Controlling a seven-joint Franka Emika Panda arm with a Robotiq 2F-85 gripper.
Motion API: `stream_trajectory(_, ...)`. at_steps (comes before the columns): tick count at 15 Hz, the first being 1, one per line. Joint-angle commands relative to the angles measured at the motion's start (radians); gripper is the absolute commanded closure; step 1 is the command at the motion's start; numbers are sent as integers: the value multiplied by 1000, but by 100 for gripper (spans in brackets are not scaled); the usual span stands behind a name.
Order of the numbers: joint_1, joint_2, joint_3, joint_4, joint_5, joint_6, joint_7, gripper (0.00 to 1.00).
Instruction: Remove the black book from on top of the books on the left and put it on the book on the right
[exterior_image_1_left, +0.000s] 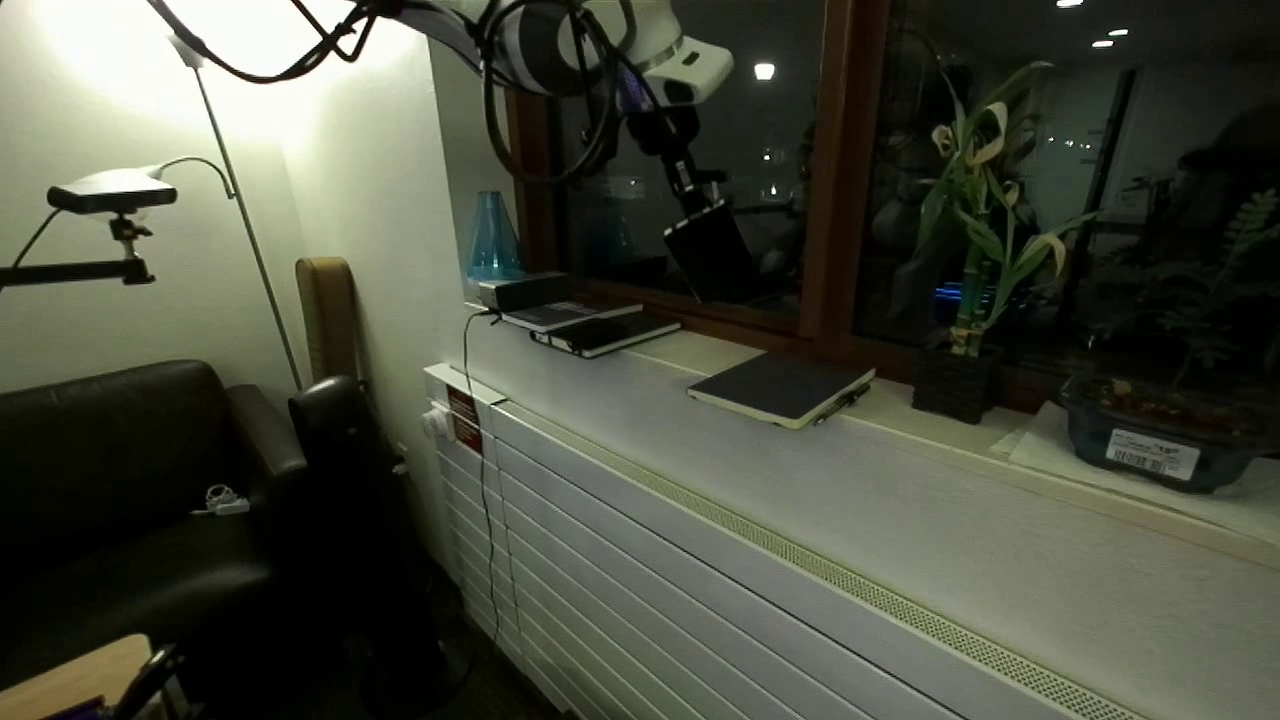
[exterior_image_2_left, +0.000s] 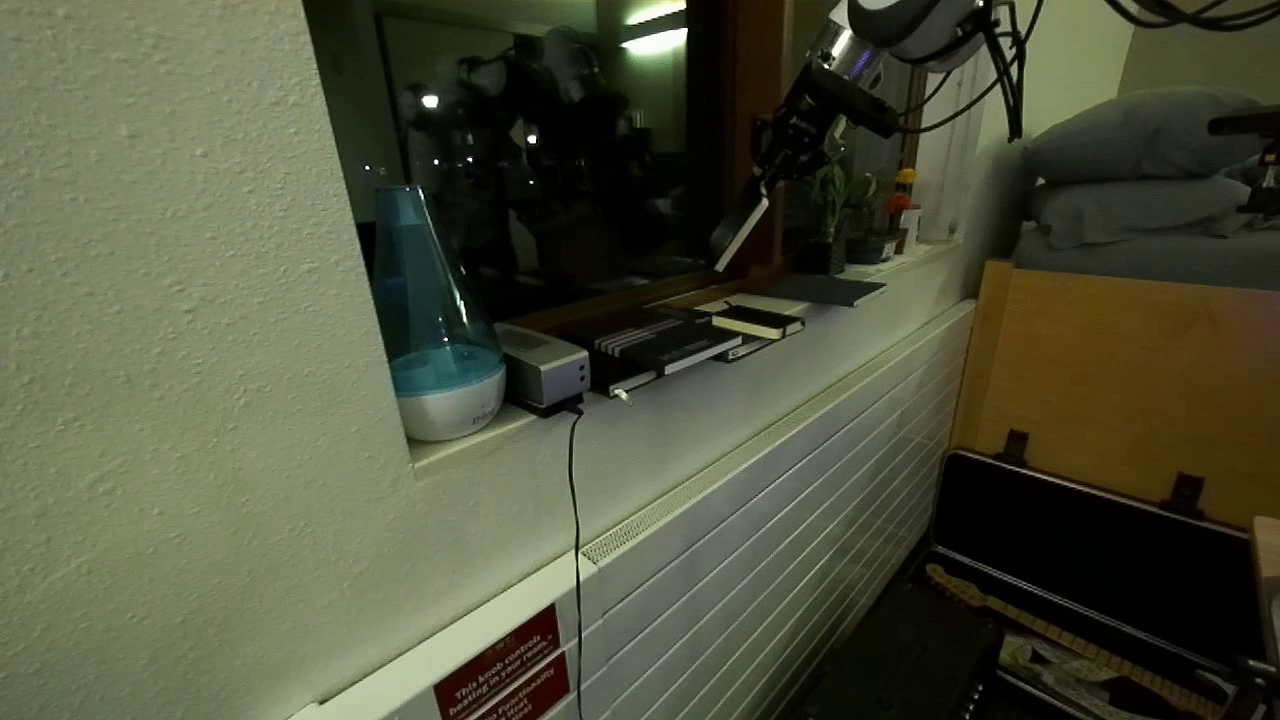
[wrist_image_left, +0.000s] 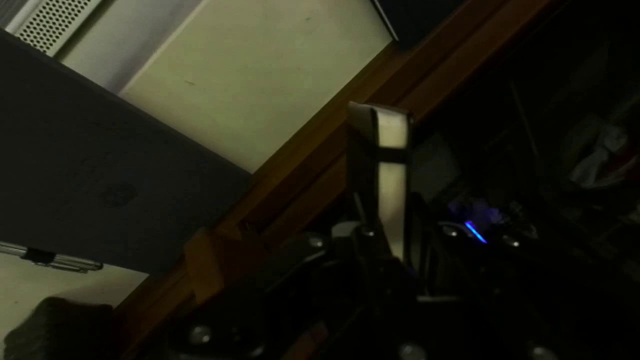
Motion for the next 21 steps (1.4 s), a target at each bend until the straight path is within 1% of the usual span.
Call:
stream_trajectory(1,-12,6,-12,-31,40,28,61,96)
stream_trajectory(4,-21,22,-11,-32,85,17,92,96)
stream_trajectory(7,-25,37,1,-24,155,16,91,96)
stream_trajectory(12,-13,51,29,7,223,56,69,96)
stream_trajectory(15,-3,85,32,34,196,94,81,96)
stream_trajectory(16,-5,90,42,38,210,107,52,96)
stream_trajectory(17,8,97,29,42,179,126,96,96)
stream_trajectory(18,13,108,25,51,172,134,117,96)
stream_trajectory(21,13,134,21,90,176,123,167,96)
